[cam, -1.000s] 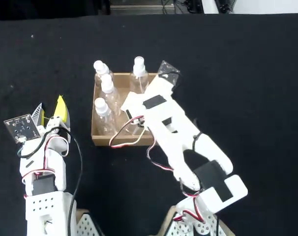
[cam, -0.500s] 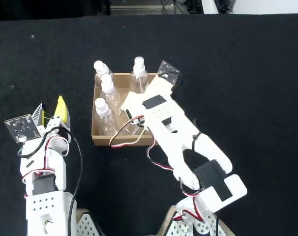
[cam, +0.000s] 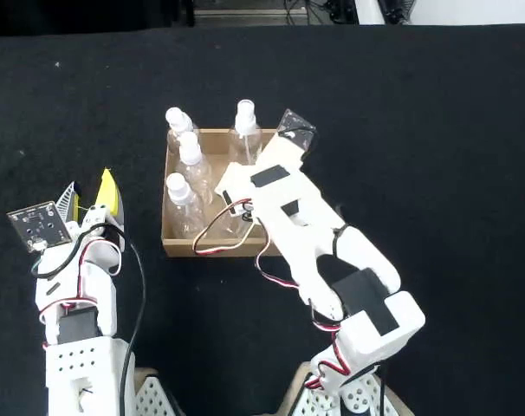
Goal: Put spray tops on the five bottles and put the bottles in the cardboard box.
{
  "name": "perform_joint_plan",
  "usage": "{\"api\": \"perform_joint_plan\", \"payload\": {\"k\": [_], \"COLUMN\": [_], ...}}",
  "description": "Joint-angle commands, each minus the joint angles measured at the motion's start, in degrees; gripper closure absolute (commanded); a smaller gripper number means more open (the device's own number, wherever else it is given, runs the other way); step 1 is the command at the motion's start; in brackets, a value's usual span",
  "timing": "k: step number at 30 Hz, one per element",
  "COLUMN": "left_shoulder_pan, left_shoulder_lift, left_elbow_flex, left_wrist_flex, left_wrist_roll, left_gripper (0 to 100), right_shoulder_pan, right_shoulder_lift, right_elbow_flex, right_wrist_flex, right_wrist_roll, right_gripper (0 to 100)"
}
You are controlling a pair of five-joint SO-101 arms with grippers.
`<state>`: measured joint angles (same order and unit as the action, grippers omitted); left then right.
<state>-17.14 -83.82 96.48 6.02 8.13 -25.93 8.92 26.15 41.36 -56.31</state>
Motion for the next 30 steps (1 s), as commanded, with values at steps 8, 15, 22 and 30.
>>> {"api": "perform_joint_plan", "payload": {"k": [8,15,22,30], "left_shoulder_pan": [-0.5,-0.5,-0.6,-0.6], "left_shoulder_lift": [-0.9,-0.9,-0.9,-0.9], "left_elbow_flex": [1.4,1.4,1.4,1.4], "left_wrist_flex": [0.2,0.2,0.2,0.1], "left_wrist_roll": [-0.4,-0.4,-0.4,-0.4], "left_gripper": [81,81,81,81], "right_shoulder_pan": [1.3,1.3,1.4,1.5], "right_shoulder_lift": [-0.3,-0.3,-1.6,-12.0], "right_elbow_flex": [-3.6,-3.5,-4.9,-3.6], "right_wrist_flex": [-0.9,-0.6,3.4,6.2], "right_wrist_roll": [-0.2,-0.2,-0.3,0.4], "right_gripper": [91.2,85.5,85.4,85.4]}}
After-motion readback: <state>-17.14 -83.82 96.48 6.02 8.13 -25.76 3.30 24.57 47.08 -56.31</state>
